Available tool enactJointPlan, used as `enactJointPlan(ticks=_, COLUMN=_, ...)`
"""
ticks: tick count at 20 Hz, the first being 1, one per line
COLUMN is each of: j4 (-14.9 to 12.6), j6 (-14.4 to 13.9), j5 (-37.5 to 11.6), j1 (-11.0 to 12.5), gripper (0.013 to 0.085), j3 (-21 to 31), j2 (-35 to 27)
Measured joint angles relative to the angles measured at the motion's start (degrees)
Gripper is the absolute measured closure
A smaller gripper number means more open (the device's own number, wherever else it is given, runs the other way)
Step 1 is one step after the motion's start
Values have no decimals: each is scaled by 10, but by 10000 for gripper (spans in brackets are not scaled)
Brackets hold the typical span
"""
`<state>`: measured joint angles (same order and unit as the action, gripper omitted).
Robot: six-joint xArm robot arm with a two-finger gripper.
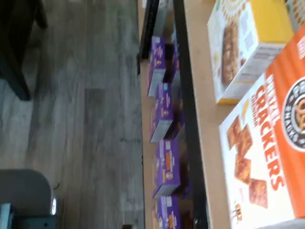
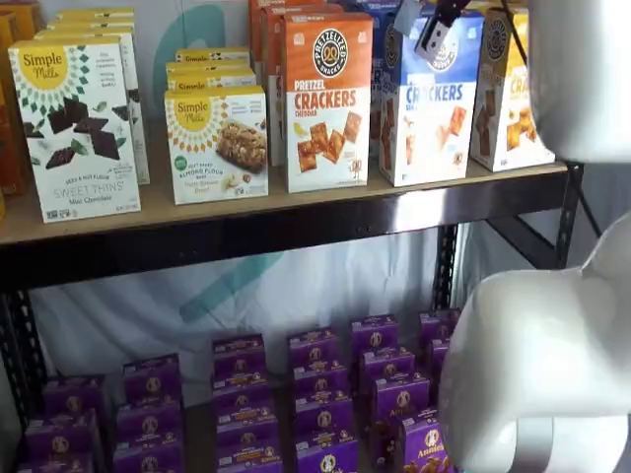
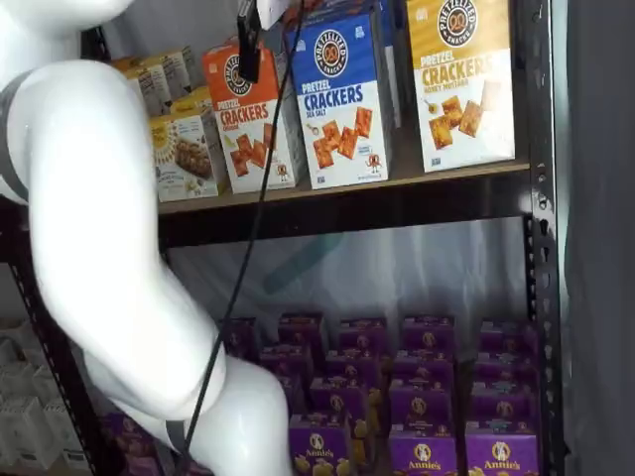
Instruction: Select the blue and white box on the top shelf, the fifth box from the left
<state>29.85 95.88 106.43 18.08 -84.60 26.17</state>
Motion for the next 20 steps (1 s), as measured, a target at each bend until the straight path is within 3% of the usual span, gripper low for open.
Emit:
enactJointPlan(ticks=6, j4=42, j6=-13, j5=-5, j1=11, gripper=130, j3=-28, j2=-20)
enactJointPlan(ticks=12, j4=65, j6=-24, j5=-13, j1=18, gripper=130, j3=-68, j2=-49)
enactJointPlan(ticks=20, j4=49, j6=-19, j5=-31, j1=12, gripper=130, j3=-113, j2=-94)
